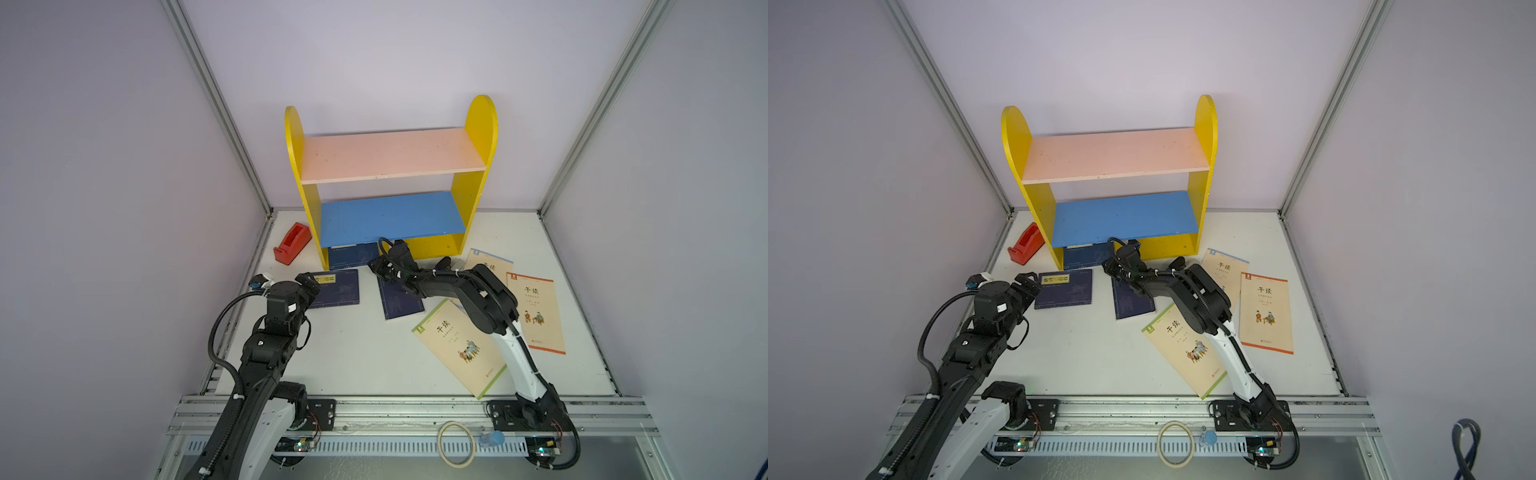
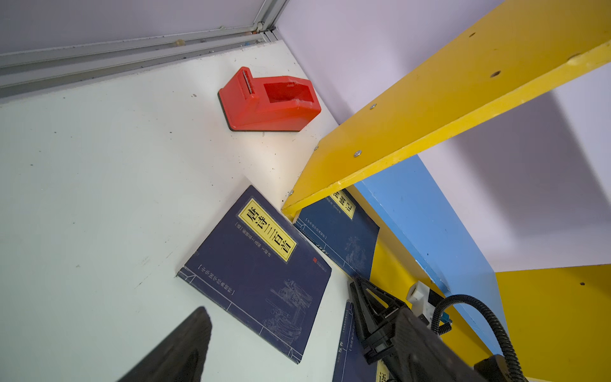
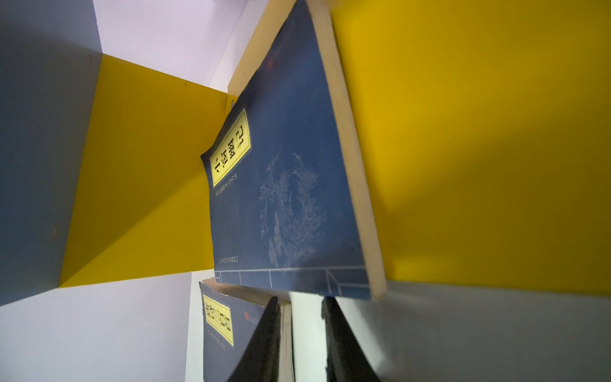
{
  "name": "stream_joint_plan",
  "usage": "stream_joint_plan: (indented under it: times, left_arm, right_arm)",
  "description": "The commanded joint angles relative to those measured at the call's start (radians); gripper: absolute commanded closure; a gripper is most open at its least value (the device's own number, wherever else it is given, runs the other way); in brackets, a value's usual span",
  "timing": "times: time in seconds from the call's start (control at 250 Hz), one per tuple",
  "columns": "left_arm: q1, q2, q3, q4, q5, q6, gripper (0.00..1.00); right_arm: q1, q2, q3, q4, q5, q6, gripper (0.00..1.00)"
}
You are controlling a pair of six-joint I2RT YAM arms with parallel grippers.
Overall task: Stacking books/files
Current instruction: Place the book on the bookshelf.
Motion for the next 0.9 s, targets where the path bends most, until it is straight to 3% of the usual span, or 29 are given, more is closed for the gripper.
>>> stream_joint_plan:
  times: [0.0,0.892]
  left_arm:
    - [0.003,0.002,0.006,0.002,0.004,0.004,0.1]
    - [0.008,0.011,0.007,0.004,0.015,0.0,0.1]
  right_arm:
    - [-0.002,0.011,0.023,-0.016,0.027,-0.01,0.74]
    - [0.064,0.118,0.214,-0.051,0.031,0.01,0.75]
